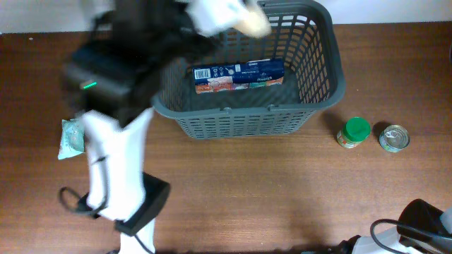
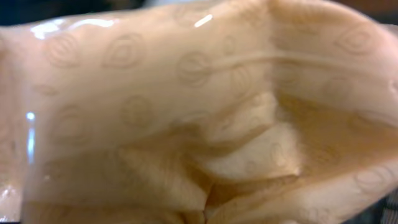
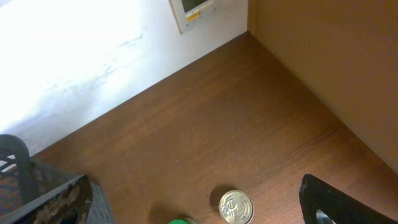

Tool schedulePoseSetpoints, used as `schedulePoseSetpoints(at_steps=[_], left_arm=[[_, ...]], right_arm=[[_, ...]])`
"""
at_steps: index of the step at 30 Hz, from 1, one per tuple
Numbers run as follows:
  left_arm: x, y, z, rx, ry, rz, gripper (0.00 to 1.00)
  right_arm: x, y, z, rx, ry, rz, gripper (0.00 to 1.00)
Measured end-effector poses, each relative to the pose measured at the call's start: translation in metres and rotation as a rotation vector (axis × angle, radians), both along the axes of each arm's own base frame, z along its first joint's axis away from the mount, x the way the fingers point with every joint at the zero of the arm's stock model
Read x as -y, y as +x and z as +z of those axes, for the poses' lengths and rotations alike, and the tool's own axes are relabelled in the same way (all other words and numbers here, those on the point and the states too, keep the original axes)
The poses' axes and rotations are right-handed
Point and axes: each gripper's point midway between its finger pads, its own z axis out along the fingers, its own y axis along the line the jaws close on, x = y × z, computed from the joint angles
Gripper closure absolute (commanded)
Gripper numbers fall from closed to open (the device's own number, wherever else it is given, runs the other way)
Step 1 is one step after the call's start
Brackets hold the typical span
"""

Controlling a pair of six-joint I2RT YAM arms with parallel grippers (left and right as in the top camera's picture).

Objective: Pack container
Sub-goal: 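Carry the tan pouch into the basket and release it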

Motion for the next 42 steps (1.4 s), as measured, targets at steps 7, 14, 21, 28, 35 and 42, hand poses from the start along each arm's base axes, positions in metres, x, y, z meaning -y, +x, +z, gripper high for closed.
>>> schedulePoseSetpoints(at_steps=[7,14,21,28,35,42], left_arm=[[0.098,0.081,-0.191,-0.186,0.316,-0.166,0.98],[0.112,0.088,-0.319,-0.401,0.430,-0.200,0.96],[0.132,0.059,-0.334,-0.525,0.370,-0.209,0.58],[0.128,0.057,-0.314,-0.575,0.272,-0.062,0.01],[0.050,0.074,-0.150,-0.355,-0.013,0.147,0.01],[-0.122,0.016,0.024,-0.063,-0.256,0.426,0.00]], right_arm=[[0.000,0.000,0.000,0.000,0.000,-0.001,0.01],[0.000,0.000,0.000,0.000,0.000,0.000,0.01],[0.000,0.000,0.000,0.000,0.000,0.000,0.01],[0.000,0.000,0.000,0.000,0.000,0.001,0.01],[0.000,0.000,0.000,0.000,0.000,0.000,0.01],[0.000,0.000,0.000,0.000,0.000,0.000,0.01]])
